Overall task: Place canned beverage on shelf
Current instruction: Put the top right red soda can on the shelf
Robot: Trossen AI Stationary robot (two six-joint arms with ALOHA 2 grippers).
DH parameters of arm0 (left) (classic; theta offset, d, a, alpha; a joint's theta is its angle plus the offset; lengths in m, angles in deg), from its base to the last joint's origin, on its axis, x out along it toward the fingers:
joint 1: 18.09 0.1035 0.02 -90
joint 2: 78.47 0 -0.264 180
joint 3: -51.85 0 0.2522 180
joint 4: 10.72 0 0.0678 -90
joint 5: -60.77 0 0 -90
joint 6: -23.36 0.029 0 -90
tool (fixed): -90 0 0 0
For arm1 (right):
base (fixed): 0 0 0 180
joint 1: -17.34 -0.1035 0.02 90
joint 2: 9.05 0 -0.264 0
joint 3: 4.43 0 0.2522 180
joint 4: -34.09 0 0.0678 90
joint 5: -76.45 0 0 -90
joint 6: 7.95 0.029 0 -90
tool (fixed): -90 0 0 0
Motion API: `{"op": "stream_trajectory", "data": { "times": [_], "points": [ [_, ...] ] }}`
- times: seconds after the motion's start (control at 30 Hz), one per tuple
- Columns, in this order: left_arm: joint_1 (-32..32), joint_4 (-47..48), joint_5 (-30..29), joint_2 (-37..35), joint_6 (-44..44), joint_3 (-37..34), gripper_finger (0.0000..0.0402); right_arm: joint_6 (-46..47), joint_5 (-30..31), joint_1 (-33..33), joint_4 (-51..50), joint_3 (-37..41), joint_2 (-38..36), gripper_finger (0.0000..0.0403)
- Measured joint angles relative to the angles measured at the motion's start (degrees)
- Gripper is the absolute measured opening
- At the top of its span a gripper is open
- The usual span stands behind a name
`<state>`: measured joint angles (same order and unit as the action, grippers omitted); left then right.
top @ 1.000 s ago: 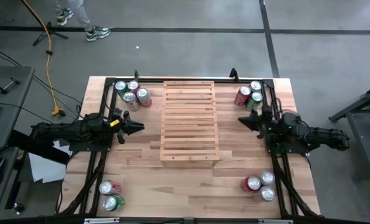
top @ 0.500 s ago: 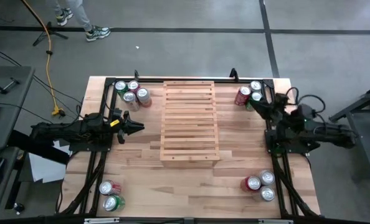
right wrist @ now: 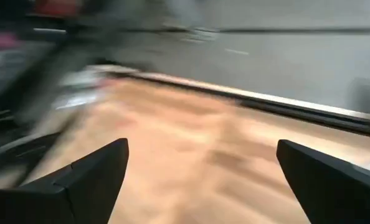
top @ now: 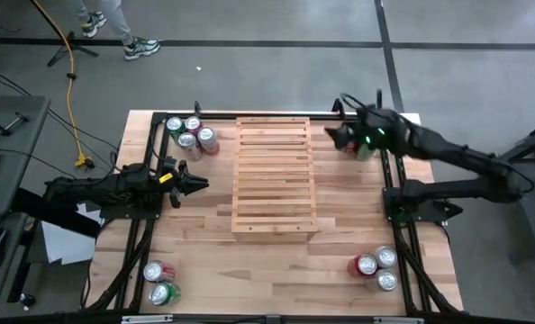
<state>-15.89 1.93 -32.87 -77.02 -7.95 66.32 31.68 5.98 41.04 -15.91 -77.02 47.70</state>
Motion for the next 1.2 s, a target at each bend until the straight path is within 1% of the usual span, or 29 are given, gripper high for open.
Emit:
{"op": "stream_trajectory", "data": {
  "times": [0.07, 0.1, 0.17, 0.23, 0.33, 0.4, 0.53, 0.63, 0.77, 0.97, 1.07, 1.2],
  "points": [
    [0.00, 0.02, 0.00, 0.00, -0.02, 0.02, 0.0001, 3.46, 3.22, 4.30, -11.55, -6.14, 5.44, 0.0393],
    [0.00, 0.02, 0.00, 0.00, 0.00, 0.02, 0.0001, 4.61, 3.49, 6.66, -16.71, -8.89, 7.92, 0.0392],
    [0.01, 0.00, 0.01, 0.00, 0.00, 0.02, 0.0001, 6.67, 2.94, 10.92, -25.10, -13.01, 12.40, 0.0392],
    [0.01, 0.01, 0.02, 0.00, -0.01, 0.01, 0.0001, 6.35, 0.40, 14.58, -29.13, -15.22, 16.36, 0.0392],
    [0.02, 0.02, 0.02, 0.00, 0.00, 0.02, 0.0001, 4.22, -4.27, 19.16, -30.36, -15.65, 21.03, 0.0392],
    [0.01, 0.02, 0.00, 0.00, 0.00, 0.01, 0.0001, 3.46, -5.78, 21.50, -30.00, -15.34, 23.73, 0.0392],
    [0.01, 0.00, 0.01, 0.00, -0.01, 0.01, 0.0001, 1.33, -9.09, 24.08, -30.55, -14.53, 27.98, 0.0392],
    [0.02, 0.02, 0.00, 0.00, 0.00, 0.02, 0.0001, -0.09, -9.42, 24.45, -30.82, -14.53, 29.76, 0.0392],
    [0.00, 0.00, 0.02, 0.00, 0.00, 0.01, 0.0001, -0.23, -7.30, 24.45, -30.74, -14.53, 31.54, 0.0392],
    [0.01, 0.01, 0.02, 0.00, 0.00, 0.02, 0.0001, -1.75, -8.51, 24.45, -32.35, -14.49, 34.97, 0.0392],
    [0.00, 0.00, 0.02, 0.00, -0.02, 0.02, 0.0001, -2.07, -8.63, 24.45, -31.77, -14.49, 36.65, 0.0392],
    [0.02, 0.01, 0.02, 0.00, 0.00, 0.01, 0.0001, -2.63, -10.60, 24.45, -30.57, -14.49, 38.62, 0.0392]
  ]
}}
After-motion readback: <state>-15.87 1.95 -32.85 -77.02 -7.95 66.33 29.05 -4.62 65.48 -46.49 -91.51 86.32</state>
